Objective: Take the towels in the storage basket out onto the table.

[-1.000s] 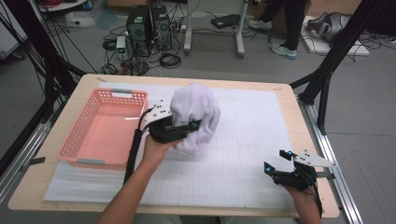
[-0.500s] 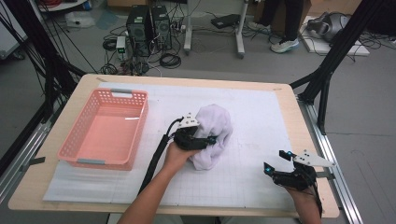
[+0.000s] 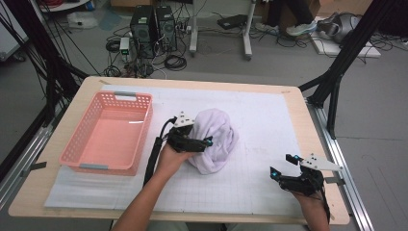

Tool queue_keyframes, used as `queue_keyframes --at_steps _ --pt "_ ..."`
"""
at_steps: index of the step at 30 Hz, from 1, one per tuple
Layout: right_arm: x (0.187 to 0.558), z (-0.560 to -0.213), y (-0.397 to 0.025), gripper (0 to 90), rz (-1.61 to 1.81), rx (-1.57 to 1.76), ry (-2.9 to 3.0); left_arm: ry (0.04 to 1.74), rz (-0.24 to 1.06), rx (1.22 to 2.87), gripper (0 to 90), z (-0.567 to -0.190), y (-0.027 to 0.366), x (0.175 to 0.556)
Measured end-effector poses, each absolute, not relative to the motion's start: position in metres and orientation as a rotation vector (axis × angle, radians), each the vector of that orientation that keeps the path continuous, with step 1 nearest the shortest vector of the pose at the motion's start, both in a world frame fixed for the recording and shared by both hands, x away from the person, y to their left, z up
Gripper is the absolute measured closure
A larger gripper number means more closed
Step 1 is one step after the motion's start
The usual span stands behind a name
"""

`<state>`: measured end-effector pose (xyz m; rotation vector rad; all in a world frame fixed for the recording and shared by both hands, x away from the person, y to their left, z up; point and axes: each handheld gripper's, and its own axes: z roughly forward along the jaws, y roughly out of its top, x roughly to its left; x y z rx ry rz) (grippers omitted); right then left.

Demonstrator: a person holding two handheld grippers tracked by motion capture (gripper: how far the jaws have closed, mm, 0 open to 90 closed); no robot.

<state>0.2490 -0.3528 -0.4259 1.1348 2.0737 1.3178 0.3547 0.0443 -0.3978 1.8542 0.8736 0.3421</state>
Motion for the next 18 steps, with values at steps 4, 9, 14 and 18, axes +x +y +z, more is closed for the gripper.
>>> queue_keyframes --at_steps 4,9,14,18 --pt "0.250 -0.425 -0.352 16.6 1.320 1.140 2.072 0.864 0.381 1.844 17.8 -0.390 0.058 0.347" --pt "0.251 -0.426 -0.351 16.6 1.317 1.137 2.071 0.870 0.367 1.802 17.9 -0.385 0.078 0.335" --pt "0.250 -0.425 -0.352 16.6 1.325 1.143 2.062 0.873 0.389 1.753 17.8 -0.386 0.097 0.320" --pt "0.251 -0.425 -0.352 16.6 1.325 1.155 2.057 0.867 0.389 1.701 17.9 -0.396 0.109 0.308"
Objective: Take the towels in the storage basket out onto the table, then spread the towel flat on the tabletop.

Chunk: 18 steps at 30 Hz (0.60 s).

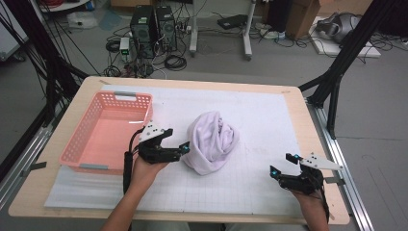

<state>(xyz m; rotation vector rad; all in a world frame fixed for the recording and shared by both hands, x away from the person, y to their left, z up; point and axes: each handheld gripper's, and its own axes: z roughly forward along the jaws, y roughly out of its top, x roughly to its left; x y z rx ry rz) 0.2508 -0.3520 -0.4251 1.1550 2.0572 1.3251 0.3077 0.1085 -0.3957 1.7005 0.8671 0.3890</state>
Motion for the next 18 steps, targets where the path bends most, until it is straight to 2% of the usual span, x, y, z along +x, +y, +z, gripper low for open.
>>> queue_keyframes --at_steps 18 --pt "0.255 -0.429 -0.343 16.8 1.296 1.160 2.092 0.835 0.361 1.654 20.0 -0.425 0.114 0.292"
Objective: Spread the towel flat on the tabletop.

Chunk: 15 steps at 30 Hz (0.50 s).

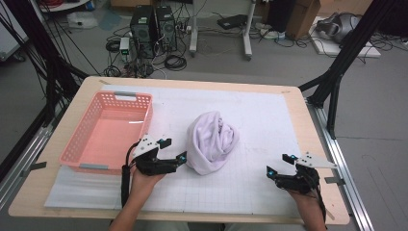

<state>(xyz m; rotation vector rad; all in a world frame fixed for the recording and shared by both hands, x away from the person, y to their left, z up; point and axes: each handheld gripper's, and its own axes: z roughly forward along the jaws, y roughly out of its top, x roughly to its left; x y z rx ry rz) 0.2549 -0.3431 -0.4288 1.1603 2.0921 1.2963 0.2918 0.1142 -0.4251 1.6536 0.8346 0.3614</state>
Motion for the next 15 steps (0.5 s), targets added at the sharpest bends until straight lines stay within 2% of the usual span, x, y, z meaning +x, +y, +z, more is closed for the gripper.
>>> queue_keyframes --at_steps 6,11,15 --pt "0.263 -0.432 -0.322 16.8 1.275 1.108 2.172 0.819 0.368 1.652 21.2 -0.426 0.114 0.294" --pt "0.275 -0.439 -0.296 16.8 1.200 0.987 2.308 0.787 0.368 1.658 28.6 -0.427 0.113 0.293" --pt "0.284 -0.441 -0.276 17.0 1.165 0.933 2.368 0.786 0.356 1.649 28.9 -0.428 0.112 0.292"
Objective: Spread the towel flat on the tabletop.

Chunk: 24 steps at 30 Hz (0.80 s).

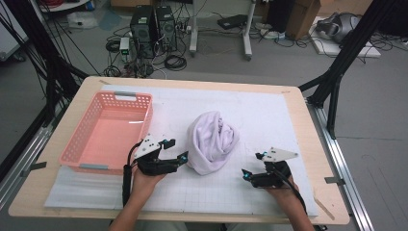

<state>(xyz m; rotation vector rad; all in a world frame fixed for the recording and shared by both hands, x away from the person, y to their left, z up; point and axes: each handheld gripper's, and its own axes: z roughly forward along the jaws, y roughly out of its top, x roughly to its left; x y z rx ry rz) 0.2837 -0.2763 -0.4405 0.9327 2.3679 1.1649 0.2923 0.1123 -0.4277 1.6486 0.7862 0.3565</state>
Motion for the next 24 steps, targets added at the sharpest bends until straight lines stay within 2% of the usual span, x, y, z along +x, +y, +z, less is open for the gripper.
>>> queue_keyframes --at_steps 8,12,14,16,18,20,24 --pt "0.311 -0.443 -0.223 32.4 1.195 0.755 2.476 0.788 0.361 1.647 28.9 -0.429 0.114 0.291" --pt "0.321 -0.447 -0.206 33.4 1.159 0.723 2.495 0.791 0.359 1.638 28.9 -0.428 0.116 0.290" --pt "0.330 -0.450 -0.195 40.3 1.139 0.711 2.510 0.792 0.355 1.635 28.9 -0.428 0.116 0.290" --pt "0.335 -0.450 -0.196 59.6 1.175 0.723 2.528 0.788 0.356 1.637 28.9 -0.428 0.116 0.291" --pt "0.336 -0.450 -0.198 72.0 1.198 0.751 2.539 0.788 0.353 1.642 29.0 -0.429 0.116 0.291" --pt "0.336 -0.449 -0.201 78.2 1.218 0.781 2.556 0.789 0.352 1.642 29.3 -0.429 0.116 0.291" --pt "0.327 -0.446 -0.210 80.1 1.233 0.796 2.584 0.794 0.352 1.638 29.6 -0.430 0.118 0.292"
